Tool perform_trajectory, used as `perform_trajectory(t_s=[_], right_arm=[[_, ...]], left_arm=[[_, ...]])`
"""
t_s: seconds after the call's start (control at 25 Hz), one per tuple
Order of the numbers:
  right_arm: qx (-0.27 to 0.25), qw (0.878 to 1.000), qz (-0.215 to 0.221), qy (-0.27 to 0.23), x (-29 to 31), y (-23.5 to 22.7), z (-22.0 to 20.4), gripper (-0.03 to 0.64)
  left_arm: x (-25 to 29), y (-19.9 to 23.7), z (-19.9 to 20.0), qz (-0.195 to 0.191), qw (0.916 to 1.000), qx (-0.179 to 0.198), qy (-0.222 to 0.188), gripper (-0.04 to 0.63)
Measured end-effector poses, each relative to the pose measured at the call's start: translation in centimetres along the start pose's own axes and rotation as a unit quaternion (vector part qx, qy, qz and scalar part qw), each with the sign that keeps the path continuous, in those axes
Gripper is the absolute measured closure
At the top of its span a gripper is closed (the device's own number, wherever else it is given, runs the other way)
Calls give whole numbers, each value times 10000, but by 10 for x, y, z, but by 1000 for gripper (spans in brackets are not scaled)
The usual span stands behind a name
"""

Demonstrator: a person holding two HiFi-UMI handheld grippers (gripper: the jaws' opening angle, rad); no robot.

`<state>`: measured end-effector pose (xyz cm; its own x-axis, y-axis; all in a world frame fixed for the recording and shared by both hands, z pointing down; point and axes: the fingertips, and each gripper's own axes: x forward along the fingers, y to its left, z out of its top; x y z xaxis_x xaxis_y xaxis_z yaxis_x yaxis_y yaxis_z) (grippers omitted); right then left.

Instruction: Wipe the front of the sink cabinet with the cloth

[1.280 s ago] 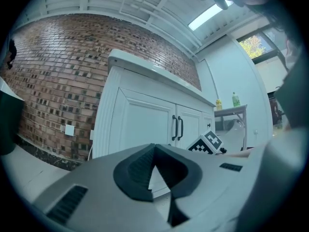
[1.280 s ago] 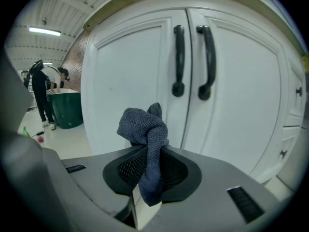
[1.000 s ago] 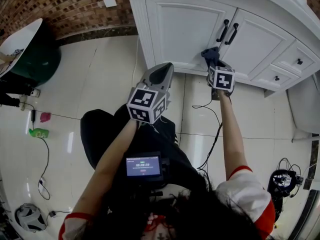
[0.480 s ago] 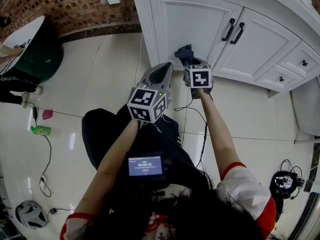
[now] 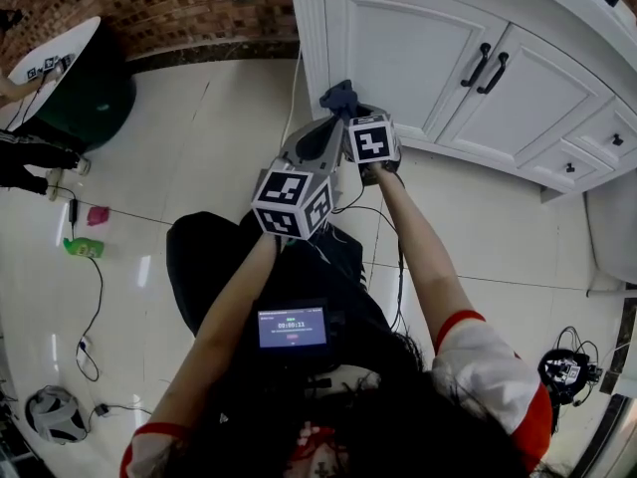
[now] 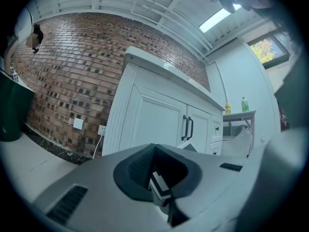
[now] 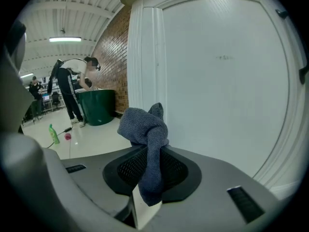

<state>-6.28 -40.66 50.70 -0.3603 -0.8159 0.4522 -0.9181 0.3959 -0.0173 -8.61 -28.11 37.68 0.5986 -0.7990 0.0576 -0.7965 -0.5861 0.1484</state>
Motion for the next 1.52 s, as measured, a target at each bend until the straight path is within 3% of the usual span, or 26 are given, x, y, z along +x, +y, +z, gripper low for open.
perform_trajectory(t_s=[0.36, 0.96, 1.16, 1.52], right_arm=[[114, 9985, -531, 88, -21, -59, -14, 529], [740, 9865, -1425, 320, -95, -190, -80, 529], [807, 9872, -1342, 295, -94, -183, -87, 529], [625, 9959, -485, 440, -42, -94, -94, 529]], left_arm=[[0, 1, -2, -30, 10000, 24, 59, 560], [14, -19, -5, -36, 9997, 212, 153, 560], [16, -18, -14, -4, 9995, 233, 220, 560], [16, 20, -15, 409, 9988, 190, 172, 560]])
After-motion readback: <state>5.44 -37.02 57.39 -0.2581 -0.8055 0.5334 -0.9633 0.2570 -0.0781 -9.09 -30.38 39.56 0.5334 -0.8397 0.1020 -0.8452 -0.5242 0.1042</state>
